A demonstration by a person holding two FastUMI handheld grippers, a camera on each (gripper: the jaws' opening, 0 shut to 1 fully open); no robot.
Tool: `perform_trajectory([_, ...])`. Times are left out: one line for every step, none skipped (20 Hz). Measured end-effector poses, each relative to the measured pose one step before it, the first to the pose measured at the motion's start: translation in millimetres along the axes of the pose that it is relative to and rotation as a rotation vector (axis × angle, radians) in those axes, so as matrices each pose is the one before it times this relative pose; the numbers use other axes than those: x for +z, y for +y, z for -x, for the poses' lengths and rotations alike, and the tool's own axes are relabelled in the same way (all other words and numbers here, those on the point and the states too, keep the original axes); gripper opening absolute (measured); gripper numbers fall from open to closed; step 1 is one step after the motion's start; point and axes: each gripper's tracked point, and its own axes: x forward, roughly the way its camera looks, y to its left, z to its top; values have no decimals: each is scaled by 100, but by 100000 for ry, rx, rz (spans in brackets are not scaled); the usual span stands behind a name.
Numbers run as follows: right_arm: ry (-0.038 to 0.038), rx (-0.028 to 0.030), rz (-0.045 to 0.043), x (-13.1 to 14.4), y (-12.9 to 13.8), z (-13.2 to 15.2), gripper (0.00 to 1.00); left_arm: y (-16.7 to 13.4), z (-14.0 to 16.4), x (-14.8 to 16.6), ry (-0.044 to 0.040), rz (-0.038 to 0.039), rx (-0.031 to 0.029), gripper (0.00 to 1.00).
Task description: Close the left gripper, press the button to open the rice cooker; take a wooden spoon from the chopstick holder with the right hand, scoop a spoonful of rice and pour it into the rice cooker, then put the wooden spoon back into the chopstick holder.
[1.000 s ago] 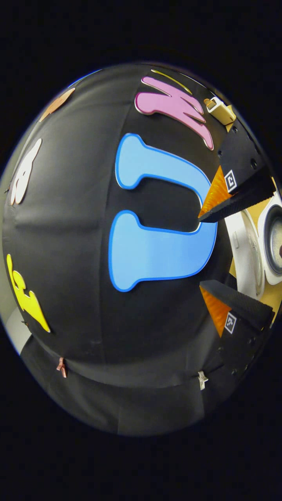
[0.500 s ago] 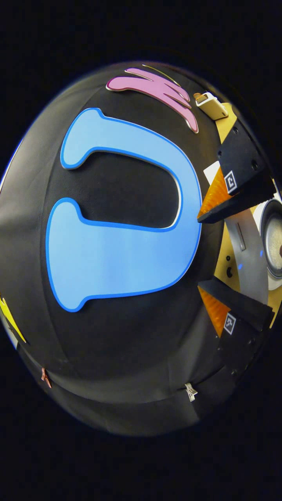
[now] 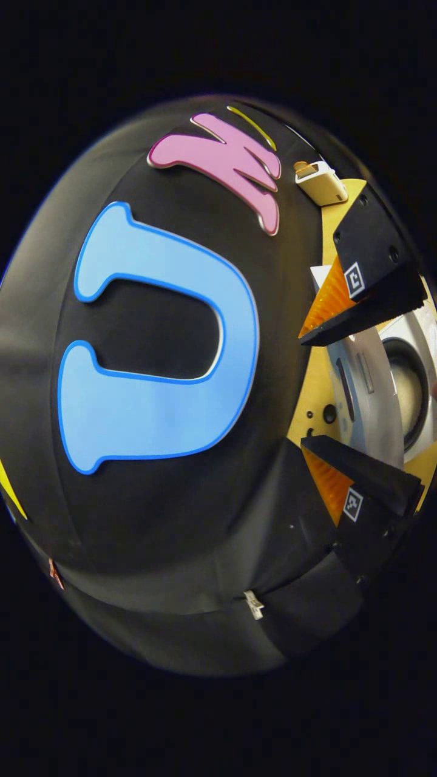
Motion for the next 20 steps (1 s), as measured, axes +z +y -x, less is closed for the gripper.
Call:
perform_trajectory([298, 845, 2405, -134, -68, -267, 99, -492, 509, -1658, 2339, 1040, 123, 98])
perform_trajectory([331, 1557, 2057, -56, 232, -309, 99, -276, 215, -1787, 2261, 764, 46, 98])
perform_trajectory([501, 2089, 1141, -170, 235, -266, 99, -309, 189, -1704, 2084, 1011, -359, 97])
perform_trajectory([764, 2139, 668, -168, 270, -281, 99, -249, -49, -1941, 1839, 1260, -21, 96])
perform_trajectory([825, 1932, 500, -185, 203, -237, 99, 15, 149, -1665, 1382, 1461, 1250, 96])
perform_trajectory([867, 1530, 599, 46, 55, -302, 99, -22, -668, -1384, -1090, 811, 399, 96])
perform_trajectory([571, 1306, 556, -56, 13, -288, 99, -50, 47, -1218, 768, 1499, 689, 95])
perform_trajectory([592, 1086, 747, -165, -137, -155, 99, -34, 542, -667, 321, 1451, 685, 94])
perform_trajectory([465, 981, 1327, -200, -145, -302, 99, 53, -122, -1211, 1530, 1563, 1098, 92])
perform_trajectory([562, 716, 1511, -89, -181, -240, 99, 48, -191, -1231, 1486, 1174, 1122, 95])
perform_trajectory([366, 923, 1049, -195, -147, -59, 99, 59, -168, -1070, 1325, 657, 940, 95])
perform_trajectory([543, 938, 514, -121, -79, -46, 99, 56, -421, -1015, 998, 191, 749, 95])
perform_trajectory([650, 1015, 198, -202, -52, -147, 99, 88, -264, -971, 1760, 817, 876, 95])
perform_trajectory([856, 673, 329, -189, -178, -182, 99, 87, -294, -1115, 2203, 1239, 692, 95])
perform_trajectory([396, 446, 713, -184, -200, 1, 99, 47, -165, -384, -1071, -492, 776, 95])
perform_trajectory([243, 539, 980, -196, -169, -22, 99, -12, -319, 349, -3373, -2545, 98, 95])
perform_trajectory([412, 857, 1041, -163, 4, -14, 99, -35, 34, -633, 939, -3116, 1016, 95])
perform_trajectory([581, 1165, 491, -236, 212, -51, 99, 58, 178, -160, -1957, -4958, 1415, 95])
perform_trajectory([494, 1478, 245, -228, 219, -94, 99, 5, -156, -594, 756, -5057, 2251, 95])
perform_trajectory([362, 1507, 352, -181, 362, -42, 99, -99, -102, -119, -696, -6541, 2402, 95])
